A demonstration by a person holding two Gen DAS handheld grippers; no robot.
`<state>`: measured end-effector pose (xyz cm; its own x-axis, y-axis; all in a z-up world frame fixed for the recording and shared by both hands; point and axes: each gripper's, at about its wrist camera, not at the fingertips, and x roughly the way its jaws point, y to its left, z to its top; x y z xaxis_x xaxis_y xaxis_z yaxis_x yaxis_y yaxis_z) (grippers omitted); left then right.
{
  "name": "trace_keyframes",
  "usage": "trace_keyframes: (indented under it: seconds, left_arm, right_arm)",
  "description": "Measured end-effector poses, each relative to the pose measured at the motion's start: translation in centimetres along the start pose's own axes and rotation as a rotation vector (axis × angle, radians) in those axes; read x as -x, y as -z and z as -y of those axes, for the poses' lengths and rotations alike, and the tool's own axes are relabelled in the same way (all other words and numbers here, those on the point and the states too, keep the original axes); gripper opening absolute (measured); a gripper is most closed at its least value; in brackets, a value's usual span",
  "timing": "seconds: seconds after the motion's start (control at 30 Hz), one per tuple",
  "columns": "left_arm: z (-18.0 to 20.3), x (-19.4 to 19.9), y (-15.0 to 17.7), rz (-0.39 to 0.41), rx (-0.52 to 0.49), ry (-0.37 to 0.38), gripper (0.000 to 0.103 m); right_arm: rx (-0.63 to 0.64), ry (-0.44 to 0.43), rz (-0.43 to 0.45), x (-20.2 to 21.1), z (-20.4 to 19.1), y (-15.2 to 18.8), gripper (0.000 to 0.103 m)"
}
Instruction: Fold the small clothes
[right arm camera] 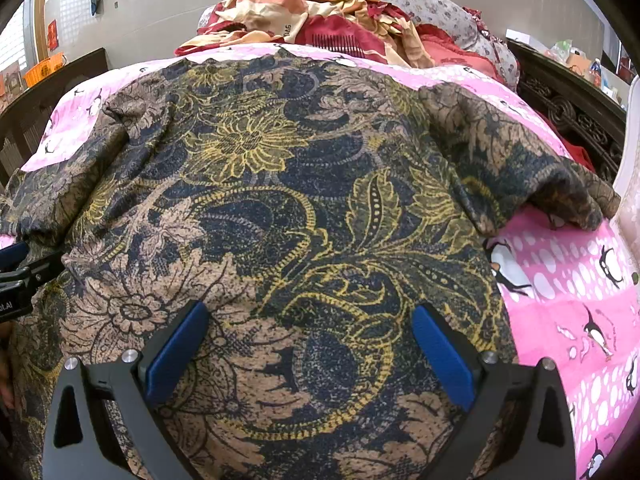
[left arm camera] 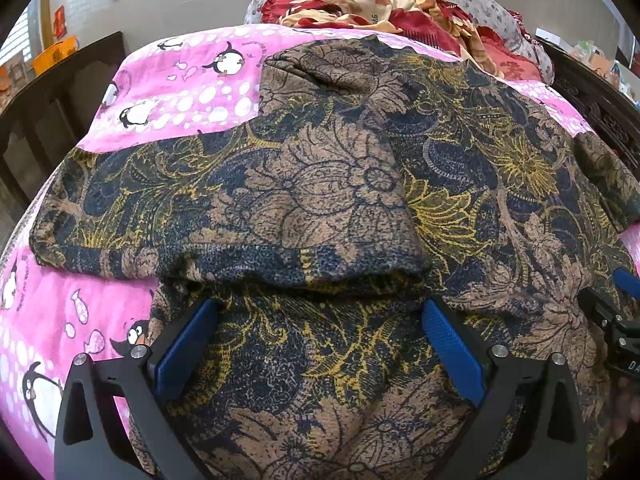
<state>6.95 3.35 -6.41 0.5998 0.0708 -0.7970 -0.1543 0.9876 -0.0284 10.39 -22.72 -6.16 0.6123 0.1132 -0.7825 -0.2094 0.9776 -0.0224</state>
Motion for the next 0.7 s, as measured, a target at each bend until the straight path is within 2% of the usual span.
trace_keyframes:
  seconds: [0.7]
  left_arm:
    - [-0.69, -0.07, 0.05, 0.000, 0.017, 0.027, 0.087]
  right_arm:
    - [0.001, 0.002, 0.001, 0.02, -0.10, 0.01, 0.103]
